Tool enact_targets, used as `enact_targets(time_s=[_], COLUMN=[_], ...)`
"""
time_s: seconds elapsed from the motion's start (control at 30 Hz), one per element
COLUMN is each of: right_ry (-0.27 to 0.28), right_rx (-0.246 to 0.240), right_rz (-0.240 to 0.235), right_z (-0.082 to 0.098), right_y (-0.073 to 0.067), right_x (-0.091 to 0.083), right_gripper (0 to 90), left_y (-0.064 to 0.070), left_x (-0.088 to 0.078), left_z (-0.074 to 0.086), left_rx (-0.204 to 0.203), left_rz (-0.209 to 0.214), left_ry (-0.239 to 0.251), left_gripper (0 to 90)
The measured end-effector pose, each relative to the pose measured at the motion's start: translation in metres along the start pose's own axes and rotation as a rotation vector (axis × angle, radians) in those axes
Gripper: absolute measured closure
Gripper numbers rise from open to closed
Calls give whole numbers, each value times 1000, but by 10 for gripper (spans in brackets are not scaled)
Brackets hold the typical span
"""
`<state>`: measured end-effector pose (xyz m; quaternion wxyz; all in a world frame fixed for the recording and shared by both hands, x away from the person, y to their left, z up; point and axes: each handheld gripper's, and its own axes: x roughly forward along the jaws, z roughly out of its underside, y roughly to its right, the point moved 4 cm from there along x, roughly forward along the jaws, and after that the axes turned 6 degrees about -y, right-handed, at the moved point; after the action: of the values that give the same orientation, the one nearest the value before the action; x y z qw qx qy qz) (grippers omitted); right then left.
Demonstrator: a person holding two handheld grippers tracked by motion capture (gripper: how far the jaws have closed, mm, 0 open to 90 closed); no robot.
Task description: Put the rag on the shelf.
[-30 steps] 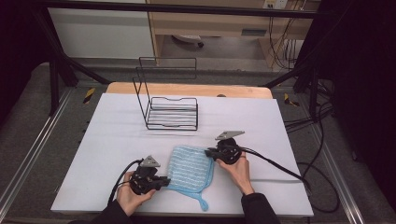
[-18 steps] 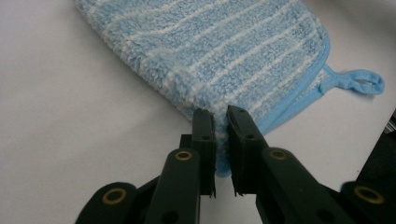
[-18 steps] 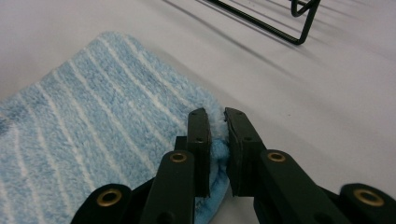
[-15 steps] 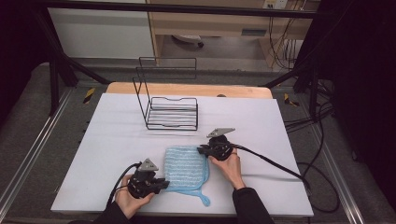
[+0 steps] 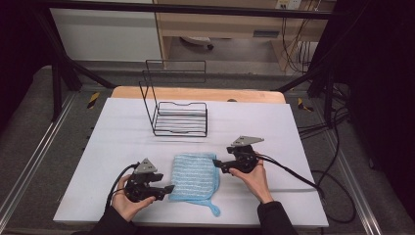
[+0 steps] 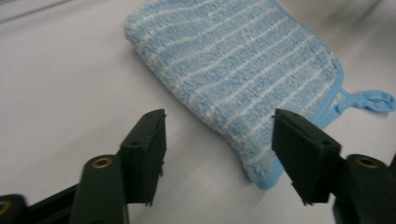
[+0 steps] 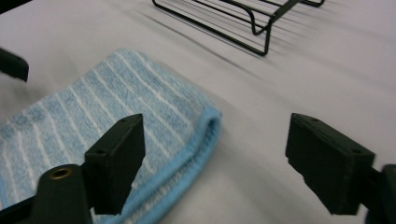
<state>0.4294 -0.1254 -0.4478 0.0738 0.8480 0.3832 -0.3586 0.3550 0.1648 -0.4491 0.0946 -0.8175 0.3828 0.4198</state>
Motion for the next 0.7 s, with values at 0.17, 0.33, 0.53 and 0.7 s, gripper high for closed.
enact_targets(time_s=[0.17, 0.33, 0.53, 0.7], right_ry=[-6, 5, 11, 25], right_rx=[13, 37, 51, 69], right_rz=[-3, -4, 8, 5], right_z=[13, 27, 40, 47], right_y=[4, 8, 12, 12], right_x=[-14, -26, -35, -42], right_gripper=[70, 48, 28, 29], left_y=[-9, -16, -23, -31], left_x=[0, 2, 3, 9], left_z=[-6, -14, -33, -51], left_rx=[11, 15, 10, -6], left_rz=[-1, -12, -33, -48], left_ry=[10, 12, 16, 24], left_gripper=[184, 104, 79, 84])
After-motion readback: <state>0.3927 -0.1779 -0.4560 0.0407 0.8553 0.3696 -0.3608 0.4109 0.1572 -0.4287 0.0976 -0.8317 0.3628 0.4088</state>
